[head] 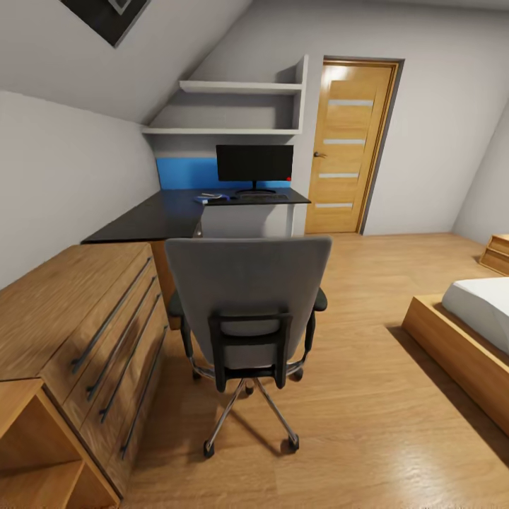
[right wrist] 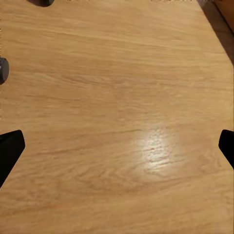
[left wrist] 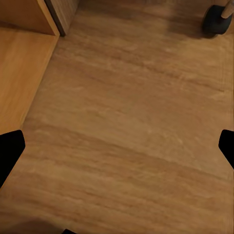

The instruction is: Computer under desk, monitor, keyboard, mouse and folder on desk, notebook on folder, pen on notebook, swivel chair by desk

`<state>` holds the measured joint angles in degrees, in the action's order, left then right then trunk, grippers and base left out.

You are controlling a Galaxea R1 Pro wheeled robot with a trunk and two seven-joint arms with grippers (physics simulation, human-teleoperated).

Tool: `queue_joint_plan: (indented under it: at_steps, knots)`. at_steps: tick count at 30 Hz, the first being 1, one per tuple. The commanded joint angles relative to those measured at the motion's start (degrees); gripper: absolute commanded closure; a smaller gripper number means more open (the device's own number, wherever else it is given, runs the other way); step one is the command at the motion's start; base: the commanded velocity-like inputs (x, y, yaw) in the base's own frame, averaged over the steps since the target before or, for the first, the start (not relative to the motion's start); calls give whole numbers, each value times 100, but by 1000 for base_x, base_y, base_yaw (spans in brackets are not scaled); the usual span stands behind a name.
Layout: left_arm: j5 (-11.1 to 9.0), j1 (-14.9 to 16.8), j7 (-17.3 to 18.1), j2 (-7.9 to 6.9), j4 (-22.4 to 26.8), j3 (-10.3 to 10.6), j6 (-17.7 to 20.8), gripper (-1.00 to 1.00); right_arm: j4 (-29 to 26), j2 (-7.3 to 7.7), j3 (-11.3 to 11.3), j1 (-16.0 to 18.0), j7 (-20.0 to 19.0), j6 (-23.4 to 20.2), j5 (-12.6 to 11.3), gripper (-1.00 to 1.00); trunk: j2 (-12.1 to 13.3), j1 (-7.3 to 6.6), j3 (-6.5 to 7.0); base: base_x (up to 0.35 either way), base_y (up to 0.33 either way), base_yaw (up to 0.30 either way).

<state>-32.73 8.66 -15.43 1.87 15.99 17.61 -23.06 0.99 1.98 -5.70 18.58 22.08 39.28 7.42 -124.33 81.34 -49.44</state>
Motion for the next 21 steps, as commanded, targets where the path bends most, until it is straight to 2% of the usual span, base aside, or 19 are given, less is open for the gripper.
queue_joint_plan:
  at_steps: [1, 3, 6, 7, 9, 12, 14, 15, 16, 17, 18, 19, 21]
  knots:
    - [-23, 4, -40, -2, 0, 49, -15, -100, 1, -10, -46, 5, 61, 10, 35, -100, -44, 22, -24, 0, 0, 0]
    - [-21, 4, -33, -4, 4, 51, -11, -100, -23, -51, -48, 5, 61, 25, 33, -100, -124, 66, -60, 0, 0, 0]
    - [-18, 2, -31, -8, 80, 55, 7, -100, -124, -191, -42, 5, 60, 39, 28, -100, -244, 131, -114, 0, 0, 0]
    - [-15, 0, -42, -11, 163, 56, 23, -100, -250, -265, -37, 5, 60, 36, 26, -100, -284, 153, -131, 0, 0, 0]
    - [-13, 0, -49, -16, 287, 57, 63, -100, -459, -323, -34, 9, 63, 29, 24, -100, -365, 197, -167, 0, 0, 0]
    - [-12, 28, -64, -36, 609, 58, 345, -100, -1057, -387, -22, 15, 73, -2, -3, -100, -485, 263, -221, 0, 0, 0]
    - [-10, 161, -122, -63, 884, 58, 806, -100, -1503, -418, -12, 30, 76, -51, -111, -100, -565, 307, -257, 0, 0, 0]
    - [-10, 334, -207, -115, 1036, 55, 1225, -100, -1734, -447, -11, 55, 71, -149, -229, -100, -605, 329, -275, 0, 0, 0]
    - [-7, 447, -254, -150, 1091, 54, 1463, -100, -1824, -471, -11, 82, 67, -229, -298, -100, -645, 351, -293, 0, 0, 0]
    - [-1, 857, -367, -244, 1198, 52, 2181, -100, -2006, -562, -11, 288, 59, -608, -509, -100, -685, 373, -311, 0, 0, 0]
    - [0, 1004, -391, -266, 1220, 49, 2392, -100, -2043, -592, -11, 401, 57, -771, -575, -100, -726, 395, -329, 0, 0, 0]
    - [-2, 1295, -426, -297, 1252, 46, 2739, -100, -2087, -647, -9, 672, 55, -1143, -691, -100, -766, 417, -347, 0, 0, 0]
    - [-3, 1563, -448, -313, 1273, 44, 2980, -100, -2109, -689, -10, 966, 53, -1561, -783, -100, -846, 461, -383, 0, 0, 0]
